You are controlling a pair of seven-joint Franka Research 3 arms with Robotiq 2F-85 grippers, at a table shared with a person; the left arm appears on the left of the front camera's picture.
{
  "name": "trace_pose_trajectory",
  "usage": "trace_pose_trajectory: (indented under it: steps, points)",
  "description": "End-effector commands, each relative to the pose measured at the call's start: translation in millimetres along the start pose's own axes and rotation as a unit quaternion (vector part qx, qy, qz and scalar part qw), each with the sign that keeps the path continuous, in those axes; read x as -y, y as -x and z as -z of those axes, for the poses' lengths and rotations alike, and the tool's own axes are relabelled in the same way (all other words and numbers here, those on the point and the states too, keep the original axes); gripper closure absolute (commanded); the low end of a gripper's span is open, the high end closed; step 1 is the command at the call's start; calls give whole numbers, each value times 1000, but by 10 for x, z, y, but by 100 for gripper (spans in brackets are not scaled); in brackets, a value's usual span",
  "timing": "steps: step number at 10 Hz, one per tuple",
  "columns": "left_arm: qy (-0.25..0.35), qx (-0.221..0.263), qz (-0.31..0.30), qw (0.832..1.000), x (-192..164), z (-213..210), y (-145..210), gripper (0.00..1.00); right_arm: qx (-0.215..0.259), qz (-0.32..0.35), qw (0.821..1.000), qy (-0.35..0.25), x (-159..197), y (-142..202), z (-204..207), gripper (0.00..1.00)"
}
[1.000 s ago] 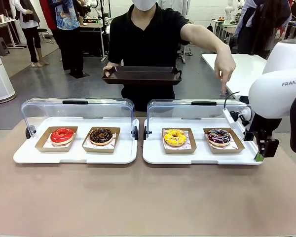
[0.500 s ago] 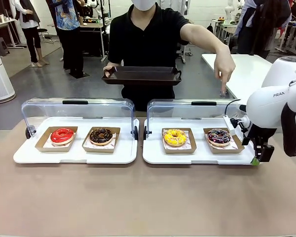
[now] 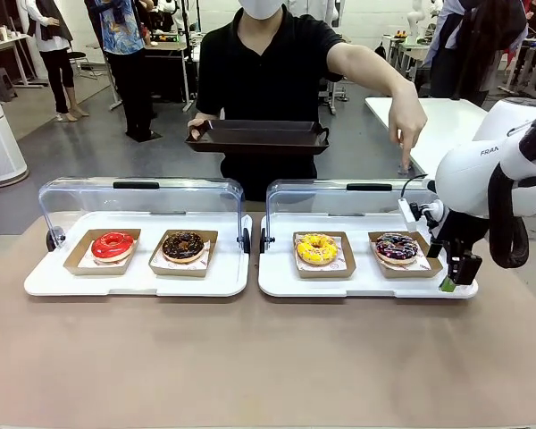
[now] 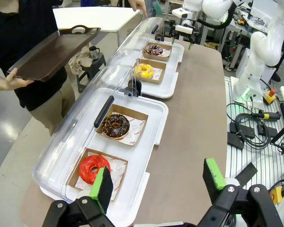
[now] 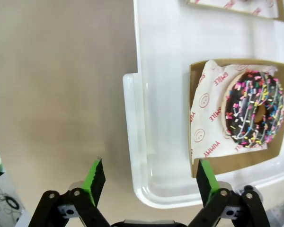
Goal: Provide the desired donut to the person.
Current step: Pick up and lift the Paper togo box containing the Donut pointed at by the person.
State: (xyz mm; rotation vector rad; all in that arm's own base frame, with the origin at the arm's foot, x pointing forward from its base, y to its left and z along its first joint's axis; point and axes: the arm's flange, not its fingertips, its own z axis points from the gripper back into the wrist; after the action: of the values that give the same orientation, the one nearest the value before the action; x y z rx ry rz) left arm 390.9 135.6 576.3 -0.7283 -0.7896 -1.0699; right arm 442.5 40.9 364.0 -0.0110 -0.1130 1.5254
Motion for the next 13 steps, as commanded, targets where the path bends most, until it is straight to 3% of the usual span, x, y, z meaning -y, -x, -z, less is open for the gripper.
trace_pose_trajectory:
  steps: [1,8,13]
  points:
    - [2,5,1,1000,-1,-29,-7,0,-15,-11,1000,2,-66,32,31,0]
    - [2,5,1,1000,-1,-29,-7,0,-2,32,999,-13,238,67,185,0]
    - [2,5,1,1000,-1,-29,-7,0,22,24,999,-8,437,72,256,0]
